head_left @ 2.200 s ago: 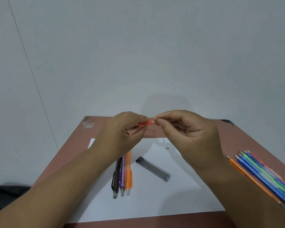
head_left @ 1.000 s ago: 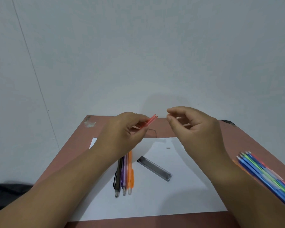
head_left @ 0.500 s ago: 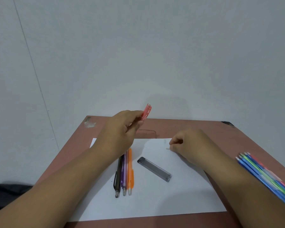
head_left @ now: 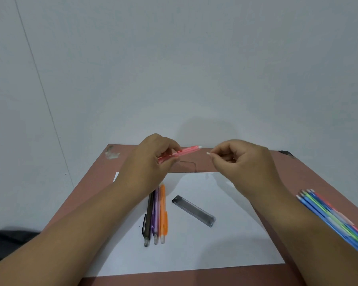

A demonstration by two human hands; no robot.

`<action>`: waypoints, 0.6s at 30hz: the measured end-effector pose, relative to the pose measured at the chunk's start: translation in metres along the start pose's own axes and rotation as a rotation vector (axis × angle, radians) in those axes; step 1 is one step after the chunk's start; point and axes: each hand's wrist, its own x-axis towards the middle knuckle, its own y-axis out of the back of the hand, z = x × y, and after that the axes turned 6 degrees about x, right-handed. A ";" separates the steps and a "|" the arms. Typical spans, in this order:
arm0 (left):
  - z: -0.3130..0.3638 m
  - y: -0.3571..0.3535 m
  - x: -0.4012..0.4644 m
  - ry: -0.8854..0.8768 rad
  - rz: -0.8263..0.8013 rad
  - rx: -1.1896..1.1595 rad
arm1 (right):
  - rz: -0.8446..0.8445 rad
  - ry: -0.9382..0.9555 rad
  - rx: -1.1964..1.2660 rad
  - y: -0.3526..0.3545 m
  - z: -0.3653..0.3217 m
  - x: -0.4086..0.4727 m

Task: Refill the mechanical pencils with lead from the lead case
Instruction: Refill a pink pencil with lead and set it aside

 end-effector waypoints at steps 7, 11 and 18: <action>0.000 -0.001 0.000 -0.051 0.013 0.022 | 0.037 0.065 0.060 0.001 -0.001 -0.002; -0.001 -0.001 0.000 -0.090 0.010 0.046 | 0.016 0.090 0.040 -0.001 0.000 -0.002; -0.001 -0.002 0.000 -0.093 0.006 0.046 | 0.002 0.136 0.018 -0.001 0.004 -0.001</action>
